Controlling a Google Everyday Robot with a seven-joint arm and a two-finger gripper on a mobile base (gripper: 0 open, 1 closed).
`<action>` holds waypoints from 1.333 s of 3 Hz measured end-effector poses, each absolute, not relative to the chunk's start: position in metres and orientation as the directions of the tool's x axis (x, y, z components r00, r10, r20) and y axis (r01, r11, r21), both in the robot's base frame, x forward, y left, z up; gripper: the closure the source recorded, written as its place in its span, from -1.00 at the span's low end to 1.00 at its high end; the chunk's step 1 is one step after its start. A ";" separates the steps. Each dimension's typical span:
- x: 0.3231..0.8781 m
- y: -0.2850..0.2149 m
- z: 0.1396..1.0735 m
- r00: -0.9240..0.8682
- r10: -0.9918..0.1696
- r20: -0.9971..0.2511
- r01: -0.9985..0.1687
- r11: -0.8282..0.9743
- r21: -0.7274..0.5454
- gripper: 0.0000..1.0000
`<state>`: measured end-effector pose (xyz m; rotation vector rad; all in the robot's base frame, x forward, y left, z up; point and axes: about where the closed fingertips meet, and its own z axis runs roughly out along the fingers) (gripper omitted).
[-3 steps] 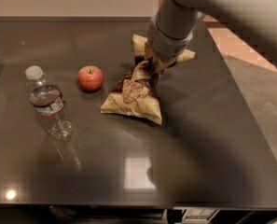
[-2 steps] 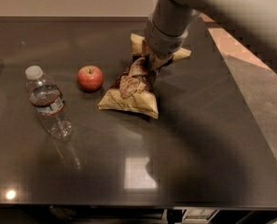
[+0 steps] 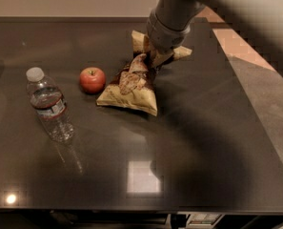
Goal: Move brown chip bag near apple
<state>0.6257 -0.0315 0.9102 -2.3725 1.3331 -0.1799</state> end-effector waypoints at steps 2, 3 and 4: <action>0.626 -0.030 0.908 0.537 -0.839 -0.087 -0.787 -0.461 -0.409 -0.76; 0.626 -0.029 0.907 0.538 -0.839 -0.087 -0.787 -0.462 -0.408 -1.00; 0.626 -0.029 0.907 0.538 -0.839 -0.087 -0.787 -0.462 -0.408 -1.00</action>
Offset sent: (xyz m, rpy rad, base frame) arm 0.0000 0.0008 -0.0008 -0.0005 0.0006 0.0015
